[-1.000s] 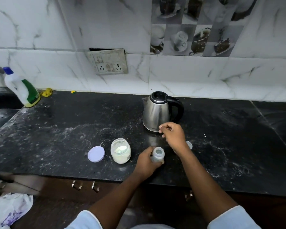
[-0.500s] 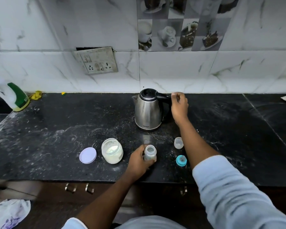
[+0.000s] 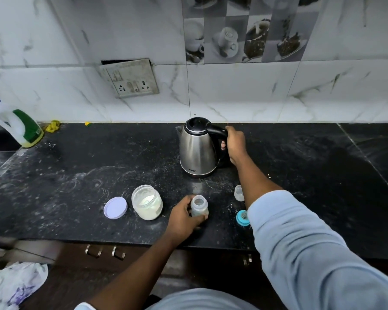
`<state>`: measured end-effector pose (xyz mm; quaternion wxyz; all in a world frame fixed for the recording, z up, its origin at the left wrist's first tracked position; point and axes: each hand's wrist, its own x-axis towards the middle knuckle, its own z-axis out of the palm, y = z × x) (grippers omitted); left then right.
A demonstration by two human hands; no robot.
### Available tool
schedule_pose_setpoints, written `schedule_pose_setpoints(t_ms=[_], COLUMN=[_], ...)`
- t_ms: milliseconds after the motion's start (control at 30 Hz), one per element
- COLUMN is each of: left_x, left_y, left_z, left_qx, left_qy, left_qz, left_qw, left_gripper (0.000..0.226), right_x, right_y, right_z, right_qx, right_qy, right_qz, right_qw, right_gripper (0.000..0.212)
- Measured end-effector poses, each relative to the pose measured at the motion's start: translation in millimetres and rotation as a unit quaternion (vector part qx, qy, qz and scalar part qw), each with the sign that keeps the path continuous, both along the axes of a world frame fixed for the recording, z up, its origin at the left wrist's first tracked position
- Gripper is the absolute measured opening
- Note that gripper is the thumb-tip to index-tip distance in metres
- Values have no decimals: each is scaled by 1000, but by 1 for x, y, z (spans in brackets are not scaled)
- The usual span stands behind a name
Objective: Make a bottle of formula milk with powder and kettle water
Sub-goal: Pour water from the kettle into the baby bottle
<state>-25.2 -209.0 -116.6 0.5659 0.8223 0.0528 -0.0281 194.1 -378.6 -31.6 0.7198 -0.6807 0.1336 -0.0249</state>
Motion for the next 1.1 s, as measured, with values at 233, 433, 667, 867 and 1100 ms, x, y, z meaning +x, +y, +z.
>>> schedule_pose_setpoints(t_ms=[233, 433, 667, 867, 1100], left_x=[7, 11, 16, 15, 17], left_y=[7, 22, 28, 20, 11], left_z=[15, 35, 50, 58, 69], left_qx=[-57, -91, -121, -144, -160], left_qy=[-15, -64, -77, -80, -79], left_qz=[43, 79, 81, 67, 54], left_qw=[997, 991, 986, 984, 982], left_gripper=[52, 58, 63, 59, 59], right_x=[-5, -10, -36, -59, -72], right_y=[3, -11, -20, -28, -33], right_z=[23, 86, 157, 185, 200], right_qx=[-25, -70, -232, -357, -458], right_qy=[-31, -142, -278, -331, -330], right_qz=[-39, -22, 46, 101, 148], right_qw=[998, 987, 931, 868, 812], right_gripper=[32, 45, 58, 53, 40])
